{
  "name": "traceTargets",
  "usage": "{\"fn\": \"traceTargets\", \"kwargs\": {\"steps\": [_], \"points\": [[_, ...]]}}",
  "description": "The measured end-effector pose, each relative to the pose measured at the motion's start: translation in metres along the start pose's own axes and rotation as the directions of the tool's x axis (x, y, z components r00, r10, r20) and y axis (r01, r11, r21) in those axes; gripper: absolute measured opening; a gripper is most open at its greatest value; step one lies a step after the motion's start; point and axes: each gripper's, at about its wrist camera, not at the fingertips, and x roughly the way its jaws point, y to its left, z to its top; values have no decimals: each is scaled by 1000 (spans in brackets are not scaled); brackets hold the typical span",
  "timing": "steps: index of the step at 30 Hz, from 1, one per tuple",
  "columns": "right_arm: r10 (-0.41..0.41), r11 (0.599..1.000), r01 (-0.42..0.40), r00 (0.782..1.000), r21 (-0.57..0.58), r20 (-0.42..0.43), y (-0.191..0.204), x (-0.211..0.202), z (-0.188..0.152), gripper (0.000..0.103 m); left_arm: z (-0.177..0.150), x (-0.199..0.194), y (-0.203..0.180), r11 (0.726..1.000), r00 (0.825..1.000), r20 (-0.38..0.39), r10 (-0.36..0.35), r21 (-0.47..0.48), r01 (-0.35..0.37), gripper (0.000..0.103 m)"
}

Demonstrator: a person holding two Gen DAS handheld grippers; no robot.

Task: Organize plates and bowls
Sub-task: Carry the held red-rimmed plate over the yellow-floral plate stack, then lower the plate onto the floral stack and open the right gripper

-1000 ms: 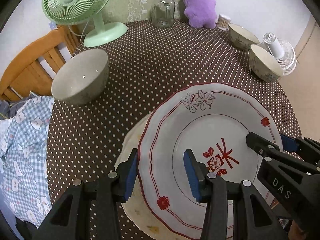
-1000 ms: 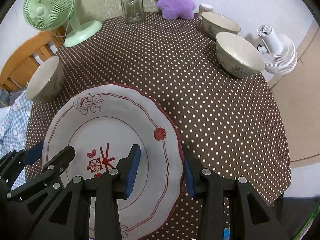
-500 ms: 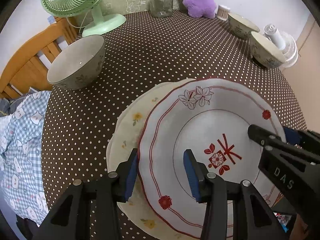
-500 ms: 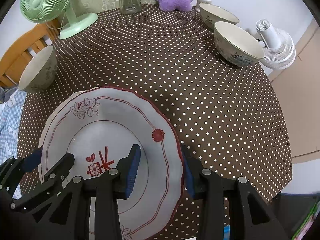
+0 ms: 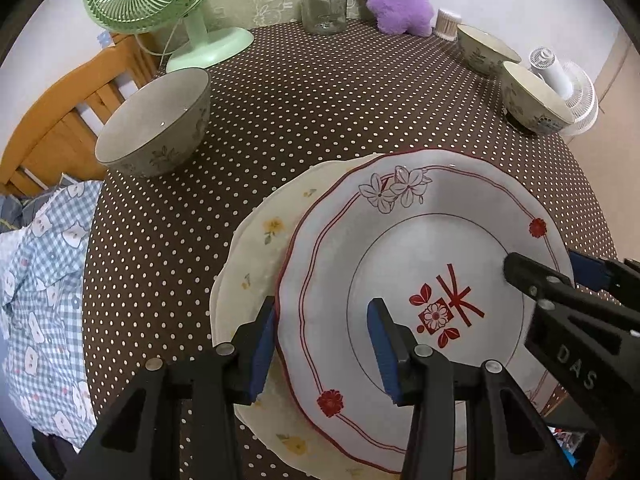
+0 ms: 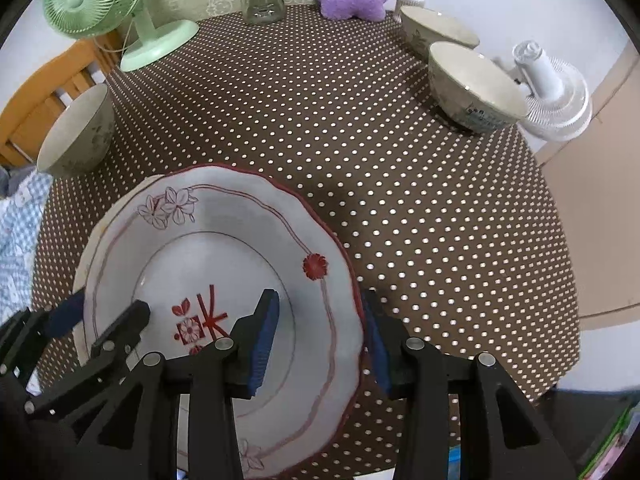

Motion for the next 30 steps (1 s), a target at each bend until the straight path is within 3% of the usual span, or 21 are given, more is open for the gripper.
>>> {"fn": "traceTargets", "kwargs": {"steps": [6, 10, 13, 21, 30], "points": [[-13, 1000, 13, 1000, -3, 29, -1, -16, -5, 45, -4, -4, 2, 1000, 1000, -12, -3, -21, 3, 47], [-25, 999, 26, 999, -42, 22, 6, -13, -7, 38, -5, -8, 5, 999, 1000, -7, -5, -35, 5, 51], [1, 999, -1, 1000, -33, -16, 10, -5, -9, 32, -7, -9, 7, 999, 999, -7, 33, -27, -33, 58], [-3, 998, 4, 1000, -67, 1, 28, -1, -11, 32, -8, -9, 20, 998, 999, -11, 46, -50, -46, 59], [48, 998, -48, 999, -26, -20, 19, -5, -5, 34, -10, -19, 27, 997, 999, 8, 42, -67, -41, 76]]}}
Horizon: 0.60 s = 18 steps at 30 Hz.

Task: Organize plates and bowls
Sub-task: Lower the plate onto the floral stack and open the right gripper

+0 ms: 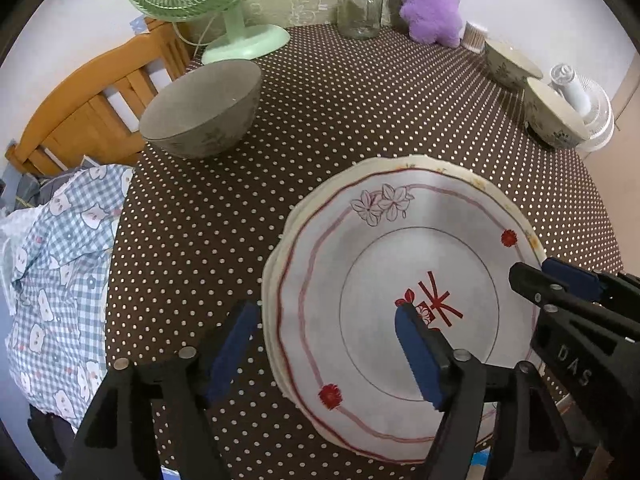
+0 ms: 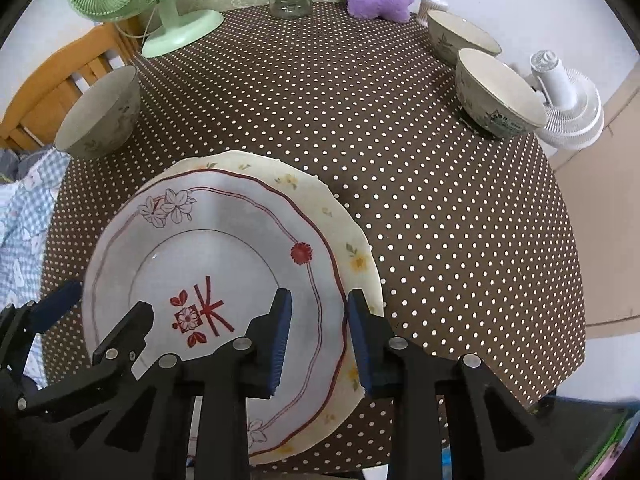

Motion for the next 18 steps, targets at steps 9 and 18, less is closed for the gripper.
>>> {"fn": "traceTargets", "kwargs": {"steps": [9, 18], "points": [[16, 998, -22, 995, 63, 94, -10, -46, -4, 71, 2, -36, 3, 999, 996, 73, -53, -3, 54, 88], [-5, 995, -10, 988, 99, 154, -19, -90, -12, 71, 8, -70, -11, 997, 988, 128, -83, 1, 83, 89]]}}
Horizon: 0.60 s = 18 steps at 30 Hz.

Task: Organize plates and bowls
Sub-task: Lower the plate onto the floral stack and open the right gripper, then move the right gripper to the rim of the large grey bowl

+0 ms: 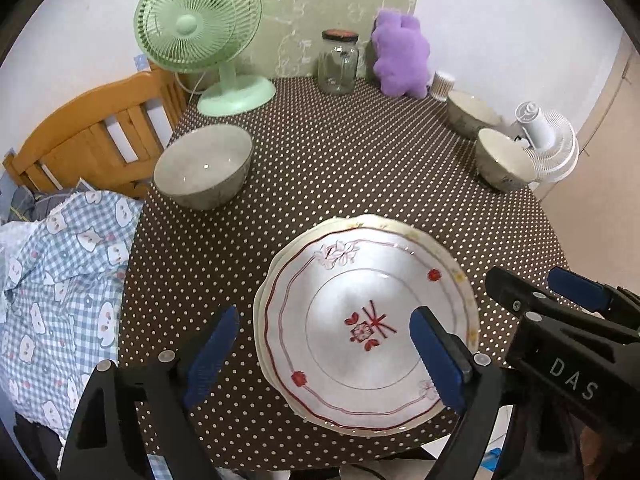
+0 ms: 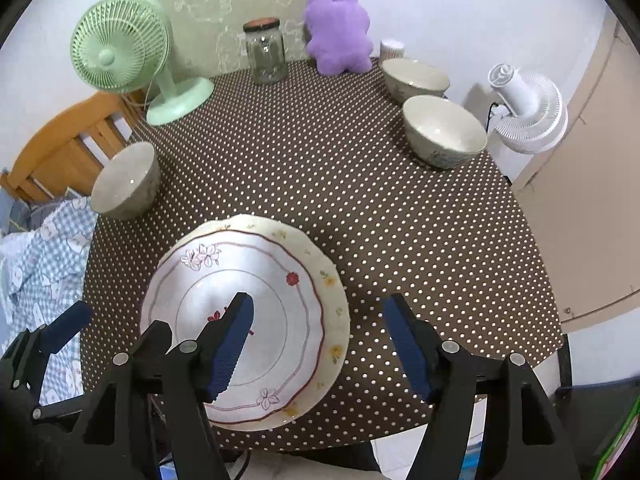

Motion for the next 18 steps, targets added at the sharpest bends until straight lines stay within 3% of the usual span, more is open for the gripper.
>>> {"fn": "traceTargets", "kwargs": {"steps": [9, 18], "points": [[30, 1000, -30, 998, -1, 47, -18, -4, 13, 71, 12, -3, -22, 1000, 1000, 24, 14, -9, -13, 88], [79, 997, -79, 994, -8, 79, -71, 2, 47, 71, 39, 6, -70, 999, 998, 65, 13, -51, -10, 88]]}}
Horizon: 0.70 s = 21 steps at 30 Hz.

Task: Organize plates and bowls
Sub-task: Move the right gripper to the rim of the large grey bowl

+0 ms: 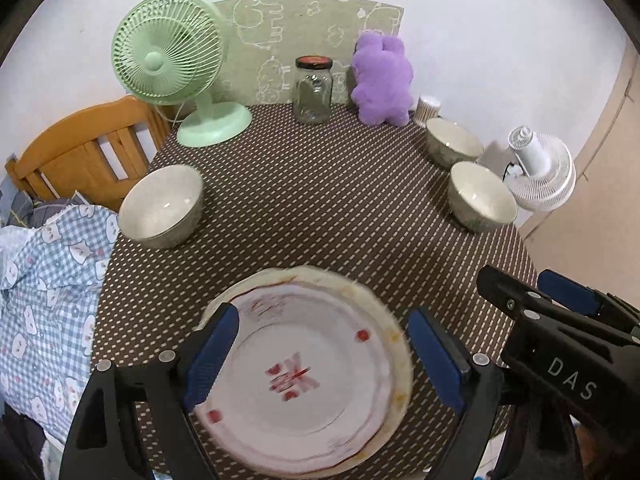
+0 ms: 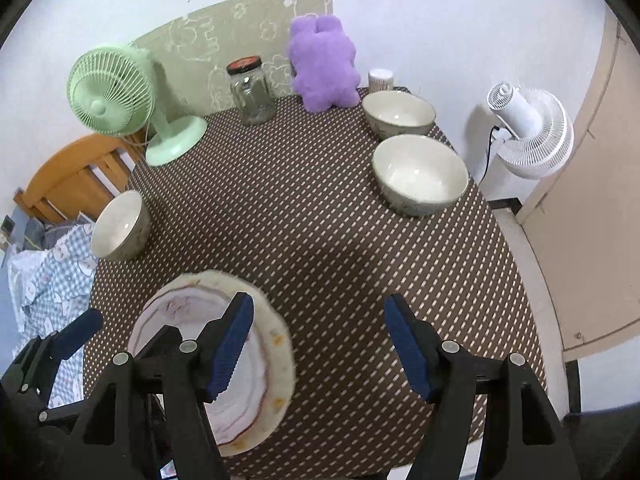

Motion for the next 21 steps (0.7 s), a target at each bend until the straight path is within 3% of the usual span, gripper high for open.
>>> {"fn": "traceTargets", "kwargs": {"steps": [21], "points": [[45, 998, -44, 999, -53, 19, -129, 62, 92, 71, 81, 76, -123, 997, 998, 15, 58, -51, -57, 80]]}}
